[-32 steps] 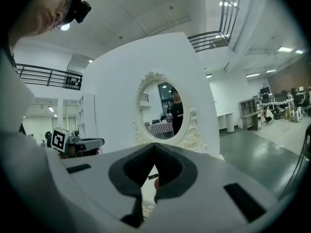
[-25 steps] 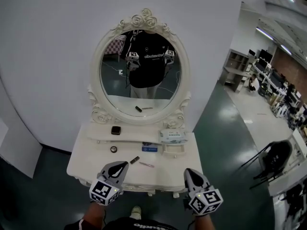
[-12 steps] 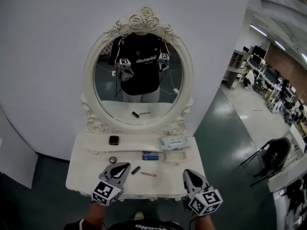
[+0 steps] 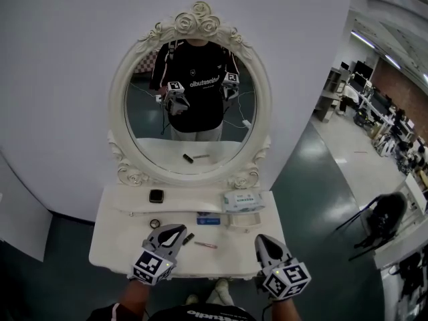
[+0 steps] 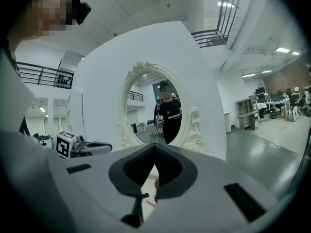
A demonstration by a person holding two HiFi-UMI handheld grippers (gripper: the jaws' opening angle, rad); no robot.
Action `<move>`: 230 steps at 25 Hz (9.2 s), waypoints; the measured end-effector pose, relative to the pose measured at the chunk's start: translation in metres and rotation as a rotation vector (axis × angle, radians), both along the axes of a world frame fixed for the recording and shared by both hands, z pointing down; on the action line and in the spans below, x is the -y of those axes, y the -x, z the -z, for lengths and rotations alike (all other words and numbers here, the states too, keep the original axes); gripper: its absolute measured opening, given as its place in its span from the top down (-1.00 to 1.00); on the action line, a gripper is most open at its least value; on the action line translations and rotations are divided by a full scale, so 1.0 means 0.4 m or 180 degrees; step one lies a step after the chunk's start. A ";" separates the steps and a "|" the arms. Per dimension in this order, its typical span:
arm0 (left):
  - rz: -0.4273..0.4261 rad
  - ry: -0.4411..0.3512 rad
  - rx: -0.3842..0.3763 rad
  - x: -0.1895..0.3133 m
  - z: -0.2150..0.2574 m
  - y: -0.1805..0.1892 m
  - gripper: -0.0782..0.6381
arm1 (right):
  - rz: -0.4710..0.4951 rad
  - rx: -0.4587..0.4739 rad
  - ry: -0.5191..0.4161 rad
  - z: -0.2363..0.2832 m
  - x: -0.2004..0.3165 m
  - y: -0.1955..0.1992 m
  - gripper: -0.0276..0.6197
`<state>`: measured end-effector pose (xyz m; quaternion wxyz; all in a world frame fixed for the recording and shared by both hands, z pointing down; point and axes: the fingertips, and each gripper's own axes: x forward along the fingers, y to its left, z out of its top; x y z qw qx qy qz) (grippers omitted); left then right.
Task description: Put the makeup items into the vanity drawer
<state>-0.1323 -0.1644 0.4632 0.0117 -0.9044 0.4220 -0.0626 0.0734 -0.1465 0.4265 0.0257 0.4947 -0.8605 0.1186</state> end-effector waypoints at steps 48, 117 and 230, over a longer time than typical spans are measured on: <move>-0.1564 0.1037 0.1926 0.098 -0.727 -0.223 0.25 | 0.0182 0.0032 0.0518 -0.182 0.071 0.025 0.91; -0.0859 0.0654 0.0837 0.133 -0.360 -0.326 0.65 | 0.0080 0.0240 0.0270 -0.125 0.145 -0.144 0.91; 0.0322 0.0403 0.0077 0.008 -0.179 0.084 0.49 | 0.0204 -0.0007 0.0091 -0.096 0.007 0.130 0.91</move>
